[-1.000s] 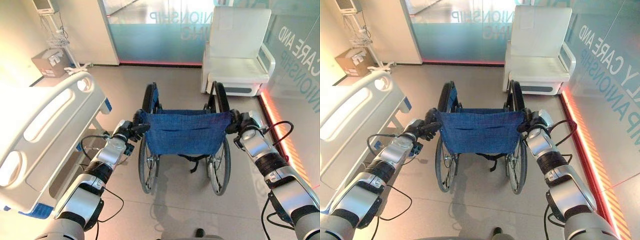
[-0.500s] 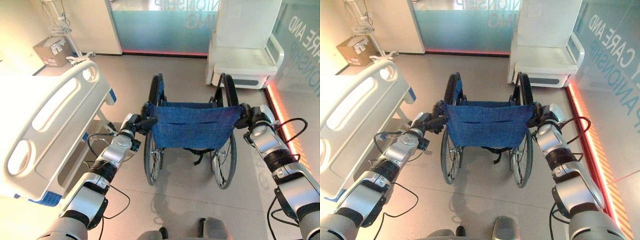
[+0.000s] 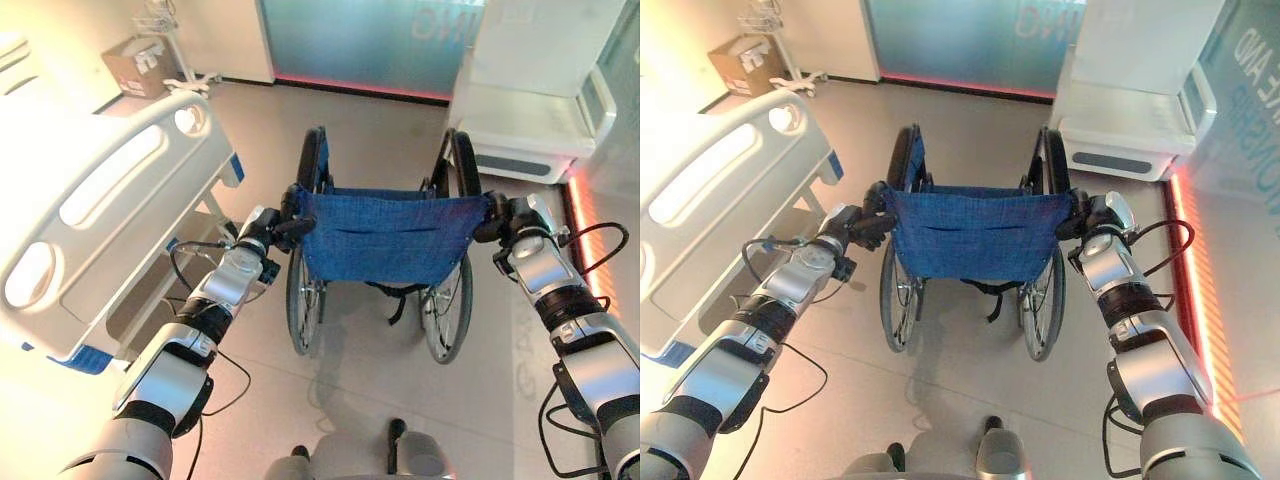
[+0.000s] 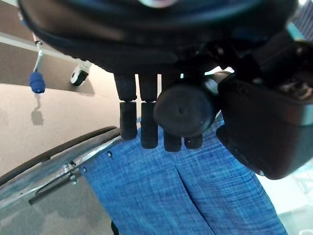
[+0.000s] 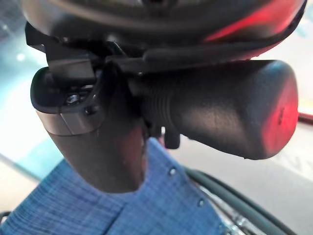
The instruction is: Push the wheelchair next to the bed
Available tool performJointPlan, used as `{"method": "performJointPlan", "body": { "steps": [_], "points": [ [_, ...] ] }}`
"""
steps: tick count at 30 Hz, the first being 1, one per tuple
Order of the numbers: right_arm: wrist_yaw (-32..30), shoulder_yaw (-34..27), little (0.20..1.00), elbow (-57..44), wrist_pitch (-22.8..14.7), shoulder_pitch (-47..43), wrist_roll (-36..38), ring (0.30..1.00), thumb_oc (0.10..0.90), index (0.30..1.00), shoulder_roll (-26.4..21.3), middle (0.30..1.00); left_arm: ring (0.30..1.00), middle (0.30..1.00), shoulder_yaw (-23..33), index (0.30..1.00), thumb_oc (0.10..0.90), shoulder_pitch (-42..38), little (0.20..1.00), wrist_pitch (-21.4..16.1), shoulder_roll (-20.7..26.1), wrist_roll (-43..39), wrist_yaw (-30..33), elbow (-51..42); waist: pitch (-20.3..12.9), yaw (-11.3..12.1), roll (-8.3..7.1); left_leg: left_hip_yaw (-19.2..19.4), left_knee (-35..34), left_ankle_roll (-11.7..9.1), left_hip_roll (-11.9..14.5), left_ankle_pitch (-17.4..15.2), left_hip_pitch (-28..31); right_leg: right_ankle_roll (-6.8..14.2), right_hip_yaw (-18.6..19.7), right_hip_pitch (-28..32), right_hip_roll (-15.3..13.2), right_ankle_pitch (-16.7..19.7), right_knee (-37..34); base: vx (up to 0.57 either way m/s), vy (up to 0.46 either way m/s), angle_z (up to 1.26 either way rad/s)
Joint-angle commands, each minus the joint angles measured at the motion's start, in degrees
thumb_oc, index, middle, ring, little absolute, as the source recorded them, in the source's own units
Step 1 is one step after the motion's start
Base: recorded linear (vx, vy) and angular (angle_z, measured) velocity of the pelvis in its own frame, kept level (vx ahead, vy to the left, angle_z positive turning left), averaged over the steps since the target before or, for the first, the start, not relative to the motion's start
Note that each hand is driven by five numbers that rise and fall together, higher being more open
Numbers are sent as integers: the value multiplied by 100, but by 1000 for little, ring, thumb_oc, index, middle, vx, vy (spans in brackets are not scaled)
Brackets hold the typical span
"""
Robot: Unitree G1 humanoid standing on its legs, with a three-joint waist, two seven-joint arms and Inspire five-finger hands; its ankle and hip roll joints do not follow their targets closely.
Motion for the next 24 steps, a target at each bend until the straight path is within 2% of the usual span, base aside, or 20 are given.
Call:
{"method": "performJointPlan", "body": {
  "steps": [1,2,3,5,6,7,9,11,13,14,15,17,19,20,23,24],
  "points": [
    [1049,763,300,251,-742,199,-75,300,400,300,81,300,300,300,-169,300,400,426,300,207,350,-11,79,897,-218,8,-374,314,1247,151,-31,-156,178,-92,189,-188,-53,655,-608,300,-251,9],
    [1068,805,300,309,-815,148,-97,300,400,300,71,300,300,300,-156,300,400,395,300,160,349,-107,115,981,-249,0,-388,376,1485,136,24,-51,88,-157,142,-145,-20,593,-606,322,-241,2],
    [1051,875,300,295,-850,105,-102,300,400,300,15,300,300,300,-104,300,400,390,300,81,348,-230,175,1013,-241,13,-394,513,2157,97,113,212,-218,-323,39,8,91,417,-553,307,-219,0],
    [1024,885,300,265,-837,81,-106,300,400,300,-32,300,300,300,-95,300,400,371,300,47,345,-323,227,971,-193,43,-395,548,2357,105,124,287,-494,-382,17,129,141,330,-513,297,-129,2],
    [974,880,300,250,-861,49,-131,300,400,300,-71,300,300,300,-52,300,400,408,300,-14,346,-424,288,839,-59,163,-356,430,2285,177,-174,257,-837,-373,134,352,222,231,-462,321,-50,0],
    [958,879,300,253,-864,34,-142,300,400,300,-67,300,300,300,-38,300,400,419,300,-31,351,-447,305,803,-43,192,-349,421,2187,184,-250,287,-906,-365,160,385,237,221,-461,404,-10,4],
    [851,910,300,233,-840,-73,-197,300,400,300,-38,300,300,300,29,300,400,466,300,-66,385,-485,302,624,104,360,-226,489,1528,121,-443,540,-1215,-318,225,678,410,111,-499,399,58,8],
    [811,939,300,85,-704,-134,-227,300,400,300,-41,300,300,300,7,300,400,549,300,-61,442,-502,307,379,202,630,-7,410,386,-63,-622,1184,-1739,-285,349,1112,682,-55,-612,491,133,-16],
    [843,974,300,48,-679,-154,-233,300,400,300,-44,300,300,300,-18,300,400,601,300,-48,471,-503,357,261,199,776,65,268,-245,-137,-684,1484,-1892,-258,498,1339,763,-128,-714,467,161,-35],
    [997,1030,300,56,-741,-253,-276,300,400,300,-99,300,300,300,11,300,400,652,300,23,561,-484,363,115,169,967,83,100,-842,-124,-798,1561,-1995,-223,702,1586,758,-303,-765,458,187,-52],
    [1006,1033,300,61,-746,-260,-279,300,400,300,-102,300,300,300,15,300,400,654,300,25,567,-472,355,107,172,978,77,105,-848,-120,-806,1556,-1990,-220,712,1596,747,-321,-759,564,262,-70],
    [1103,1004,300,334,-852,-250,-129,300,400,300,-48,300,300,300,42,300,400,614,300,77,634,-427,173,171,-13,1040,40,262,-341,141,-873,1069,-1919,-100,612,1605,528,-562,-587,507,234,-100],
    [1129,965,300,407,-859,-149,-125,300,400,300,30,300,300,300,7,300,400,593,300,103,655,-369,47,216,-80,1067,10,297,-132,205,-872,894,-1889,-31,474,1598,394,-593,-487,406,189,-75],
    [1034,945,300,509,-833,-32,-103,300,400,300,147,300,300,300,-30,300,400,579,300,112,615,-243,5,286,-164,1076,-7,336,-102,324,-889,785,-1750,50,376,1594,268,-573,-217,475,254,-25],
    [896,829,300,633,-886,152,-188,300,400,300,349,300,300,300,-175,300,400,439,300,212,561,-121,64,383,-400,1111,-97,332,-265,506,-1094,719,-1553,272,267,1580,48,-21,529,430,256,12],
    [883,816,300,642,-895,180,-198,300,400,300,372,300,300,300,-211,300,400,408,300,217,539,-126,105,412,-439,1092,-94,342,-289,533,-1109,694,-1517,290,289,1505,36,86,814,387,259,-12]
  ]
}}
